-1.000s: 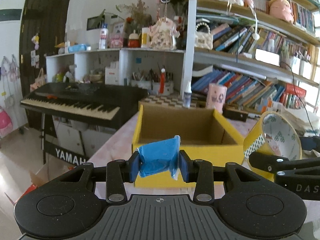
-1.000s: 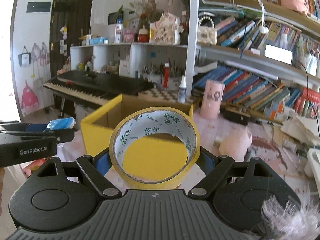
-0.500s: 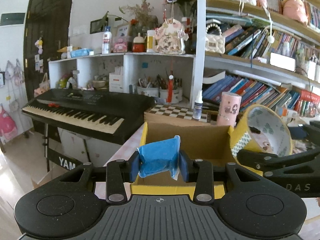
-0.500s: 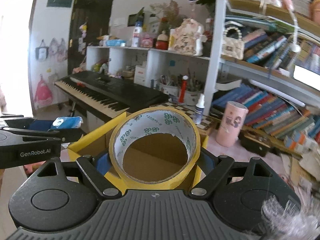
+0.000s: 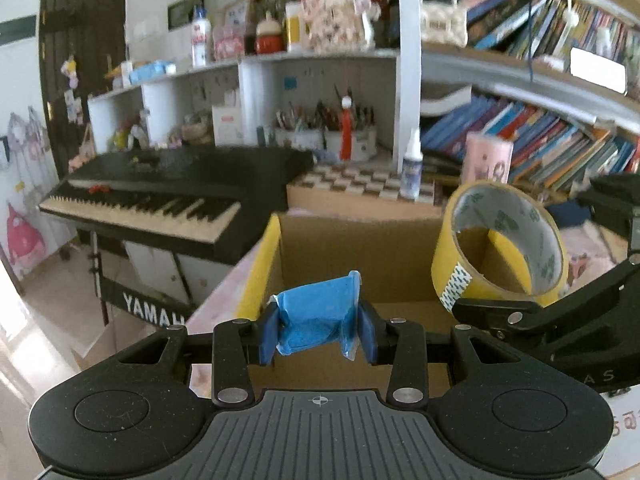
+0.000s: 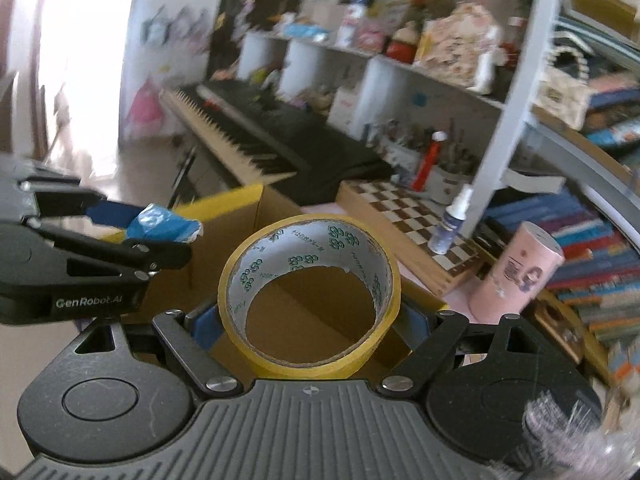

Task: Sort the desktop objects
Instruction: 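Lower both held items into the yellow box and open both grippers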

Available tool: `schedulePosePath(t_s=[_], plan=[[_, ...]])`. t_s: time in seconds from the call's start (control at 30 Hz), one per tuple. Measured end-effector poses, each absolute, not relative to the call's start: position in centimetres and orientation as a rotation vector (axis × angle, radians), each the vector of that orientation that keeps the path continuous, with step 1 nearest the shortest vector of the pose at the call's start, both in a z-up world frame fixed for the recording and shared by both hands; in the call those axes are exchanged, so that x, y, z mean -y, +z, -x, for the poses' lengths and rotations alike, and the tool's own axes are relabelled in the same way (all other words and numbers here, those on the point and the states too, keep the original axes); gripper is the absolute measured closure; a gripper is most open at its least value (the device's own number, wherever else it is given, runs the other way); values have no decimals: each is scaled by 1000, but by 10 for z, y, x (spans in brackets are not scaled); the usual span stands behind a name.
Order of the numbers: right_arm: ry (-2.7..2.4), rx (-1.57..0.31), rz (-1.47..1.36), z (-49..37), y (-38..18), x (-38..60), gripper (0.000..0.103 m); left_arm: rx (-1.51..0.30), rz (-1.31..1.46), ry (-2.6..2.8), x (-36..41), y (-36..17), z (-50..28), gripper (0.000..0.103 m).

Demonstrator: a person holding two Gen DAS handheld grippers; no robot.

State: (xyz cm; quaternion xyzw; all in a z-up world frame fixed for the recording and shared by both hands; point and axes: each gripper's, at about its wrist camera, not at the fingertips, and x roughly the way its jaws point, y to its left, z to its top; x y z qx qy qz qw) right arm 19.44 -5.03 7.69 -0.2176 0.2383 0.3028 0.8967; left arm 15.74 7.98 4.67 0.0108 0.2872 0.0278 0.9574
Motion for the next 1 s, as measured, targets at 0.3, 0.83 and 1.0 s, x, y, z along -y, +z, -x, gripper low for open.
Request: schedulePosePath(t_s=[0.3,0.83,1.0], plan=[[781,-583,675,-239,46,38,18,-700,-66,55,-65,21,-183,64],[994,-686,947,-266,13,12,18,-773,-85,70,-59,7,-192,63],[1012,-706,976,-264,11,10,18,-784,-89,66,-59,6,-191,54]])
